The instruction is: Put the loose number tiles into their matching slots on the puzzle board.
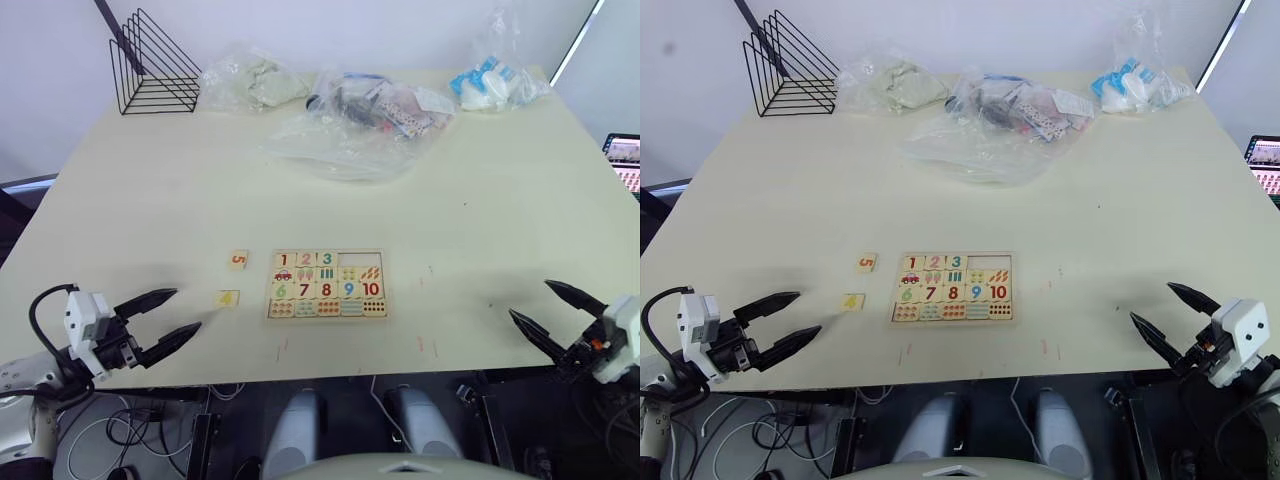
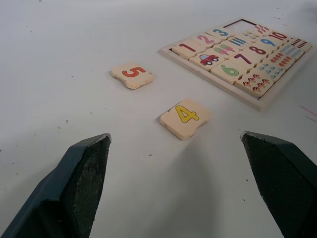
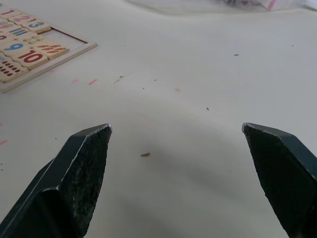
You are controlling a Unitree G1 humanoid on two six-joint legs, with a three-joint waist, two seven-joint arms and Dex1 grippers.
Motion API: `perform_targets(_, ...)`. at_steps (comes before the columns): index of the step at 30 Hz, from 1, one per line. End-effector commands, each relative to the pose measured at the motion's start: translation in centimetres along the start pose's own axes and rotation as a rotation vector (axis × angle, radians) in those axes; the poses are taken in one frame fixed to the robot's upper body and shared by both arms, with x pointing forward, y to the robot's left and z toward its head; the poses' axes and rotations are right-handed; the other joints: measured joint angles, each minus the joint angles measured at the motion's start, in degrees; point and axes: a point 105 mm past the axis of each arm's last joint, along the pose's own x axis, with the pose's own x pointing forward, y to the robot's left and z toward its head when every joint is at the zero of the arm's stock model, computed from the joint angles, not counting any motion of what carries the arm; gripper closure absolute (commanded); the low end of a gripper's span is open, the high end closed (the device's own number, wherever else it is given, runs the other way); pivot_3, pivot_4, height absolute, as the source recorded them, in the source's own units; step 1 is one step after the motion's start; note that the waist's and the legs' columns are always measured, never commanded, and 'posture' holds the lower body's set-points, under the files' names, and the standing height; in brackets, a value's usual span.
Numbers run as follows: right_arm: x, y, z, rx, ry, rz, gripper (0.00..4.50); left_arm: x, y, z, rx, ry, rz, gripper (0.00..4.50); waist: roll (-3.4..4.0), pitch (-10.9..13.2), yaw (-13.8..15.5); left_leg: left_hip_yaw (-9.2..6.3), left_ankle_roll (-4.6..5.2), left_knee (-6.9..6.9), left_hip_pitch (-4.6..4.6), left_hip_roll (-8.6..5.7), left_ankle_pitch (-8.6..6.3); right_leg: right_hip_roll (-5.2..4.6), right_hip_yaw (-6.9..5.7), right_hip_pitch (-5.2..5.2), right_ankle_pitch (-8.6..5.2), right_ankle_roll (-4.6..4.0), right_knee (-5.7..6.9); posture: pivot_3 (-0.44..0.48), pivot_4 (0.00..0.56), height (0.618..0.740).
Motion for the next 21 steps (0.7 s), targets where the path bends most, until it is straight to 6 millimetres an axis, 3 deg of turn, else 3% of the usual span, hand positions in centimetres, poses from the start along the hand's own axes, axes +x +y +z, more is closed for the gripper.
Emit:
perform_targets(1, 0.10, 0.25, 0.50, -0.023, -0.033, 0.000, 0.07, -0.35, 0.34, 0.58, 0.033, -0.009, 0.015, 0.00, 0.00, 0.0, 0.0, -0.01, 0.00, 0.00, 0.00, 0.00, 0.00, 0.00, 0.00, 0.00, 0.00, 0.00, 0.00, 0.000, 0.150, 0.740)
perform_targets(21, 0.45, 0.31, -0.27, -0.034, -0.049, 0.029, 0.07, 0.31, 0.18, 0.17, 0.051, -0.023, 0.020, 0.00, -0.02, 0.0, 0.1, 0.01, 0.00, 0.03, 0.00, -0.02, 0.00, -0.01, 0.00, 0.01, 0.00, 0.00, 0.04, 0.000, 0.150, 0.740)
